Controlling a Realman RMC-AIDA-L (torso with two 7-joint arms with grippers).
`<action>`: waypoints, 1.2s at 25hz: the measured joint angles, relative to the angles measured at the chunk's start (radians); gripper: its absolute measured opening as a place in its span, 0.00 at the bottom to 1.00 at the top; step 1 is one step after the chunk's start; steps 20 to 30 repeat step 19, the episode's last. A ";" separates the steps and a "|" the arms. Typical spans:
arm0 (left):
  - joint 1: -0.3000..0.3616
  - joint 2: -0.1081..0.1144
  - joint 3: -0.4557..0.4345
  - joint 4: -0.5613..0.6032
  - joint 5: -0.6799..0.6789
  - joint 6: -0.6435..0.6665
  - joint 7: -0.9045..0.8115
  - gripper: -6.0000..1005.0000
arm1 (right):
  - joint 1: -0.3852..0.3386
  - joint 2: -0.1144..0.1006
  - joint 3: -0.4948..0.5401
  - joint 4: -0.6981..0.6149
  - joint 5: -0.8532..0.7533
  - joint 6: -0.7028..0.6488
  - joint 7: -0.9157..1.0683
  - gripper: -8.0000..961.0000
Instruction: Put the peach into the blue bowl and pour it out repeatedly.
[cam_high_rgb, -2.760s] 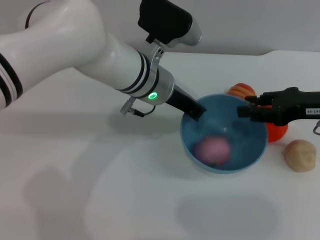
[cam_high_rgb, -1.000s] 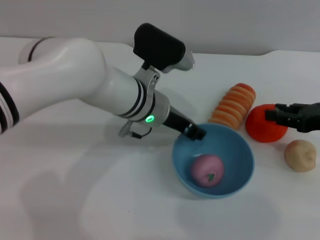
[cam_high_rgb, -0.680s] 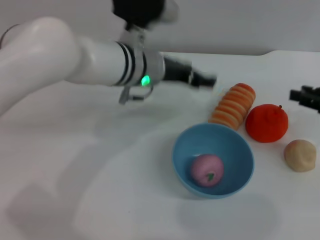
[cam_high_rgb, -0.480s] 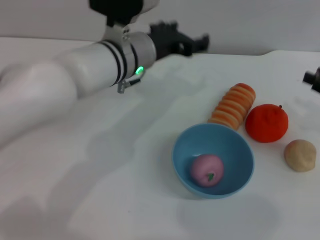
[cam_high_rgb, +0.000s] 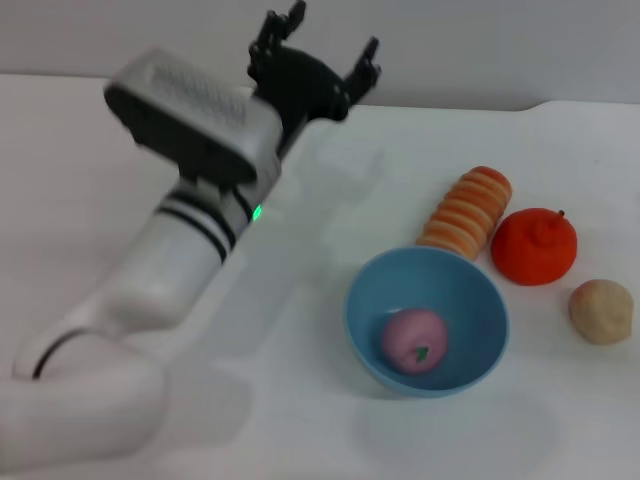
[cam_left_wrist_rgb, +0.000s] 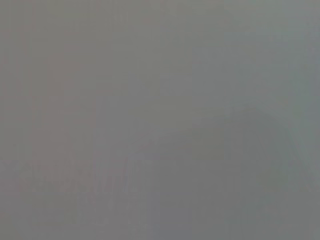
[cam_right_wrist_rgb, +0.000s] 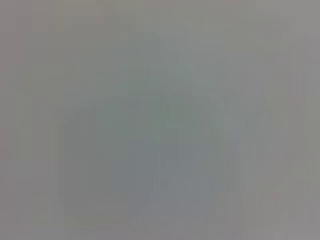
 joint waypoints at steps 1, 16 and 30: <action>-0.006 -0.001 0.041 -0.027 0.000 -0.046 -0.002 0.83 | -0.001 0.001 0.001 0.055 0.071 -0.022 -0.102 0.47; 0.022 -0.004 0.167 -0.112 -0.002 -0.125 -0.167 0.83 | 0.009 0.007 0.004 0.398 0.411 -0.149 -0.411 0.47; 0.020 -0.004 0.170 -0.117 -0.005 -0.118 -0.170 0.83 | 0.009 0.008 0.004 0.412 0.412 -0.150 -0.411 0.47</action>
